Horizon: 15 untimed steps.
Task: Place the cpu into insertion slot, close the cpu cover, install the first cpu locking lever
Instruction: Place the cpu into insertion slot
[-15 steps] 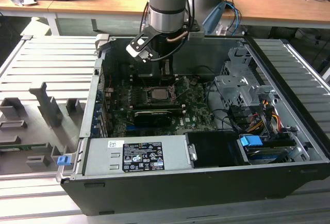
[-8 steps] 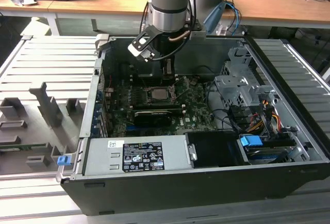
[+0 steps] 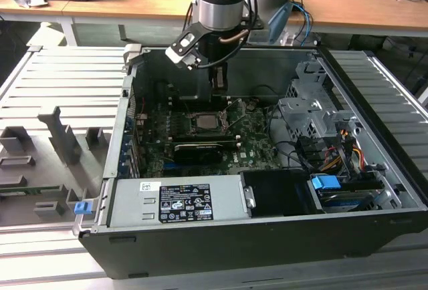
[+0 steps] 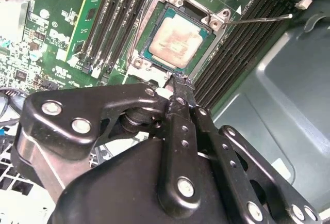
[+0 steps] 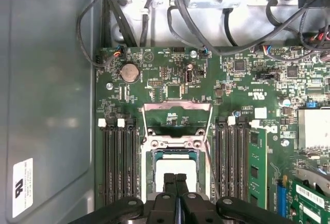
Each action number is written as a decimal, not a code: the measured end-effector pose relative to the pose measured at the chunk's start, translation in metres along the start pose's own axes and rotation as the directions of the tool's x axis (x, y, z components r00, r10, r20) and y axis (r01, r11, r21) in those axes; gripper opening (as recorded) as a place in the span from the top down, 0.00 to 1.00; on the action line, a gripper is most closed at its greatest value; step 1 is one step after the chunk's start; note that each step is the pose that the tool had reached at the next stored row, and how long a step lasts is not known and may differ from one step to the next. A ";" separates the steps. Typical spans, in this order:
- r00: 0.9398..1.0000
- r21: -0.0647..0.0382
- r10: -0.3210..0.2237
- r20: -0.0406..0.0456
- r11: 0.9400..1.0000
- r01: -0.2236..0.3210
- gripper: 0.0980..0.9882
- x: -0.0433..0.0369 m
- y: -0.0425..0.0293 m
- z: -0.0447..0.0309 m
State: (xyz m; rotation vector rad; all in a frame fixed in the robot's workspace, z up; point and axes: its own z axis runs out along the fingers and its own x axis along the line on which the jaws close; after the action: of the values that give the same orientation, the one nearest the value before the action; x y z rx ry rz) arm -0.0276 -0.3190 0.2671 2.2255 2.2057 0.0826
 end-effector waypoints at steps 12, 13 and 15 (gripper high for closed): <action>1.000 0.000 0.000 0.000 1.000 0.000 0.99 0.0002 0.0111 -0.0027; 1.000 0.000 0.000 0.000 1.000 0.000 0.99 0.0003 0.0112 -0.0047; 1.000 0.000 0.000 0.000 1.000 0.000 0.99 0.0006 0.0114 -0.0086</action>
State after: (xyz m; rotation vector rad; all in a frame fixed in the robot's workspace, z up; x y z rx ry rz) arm -0.0165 -0.3188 0.2761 2.2255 2.2058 0.0826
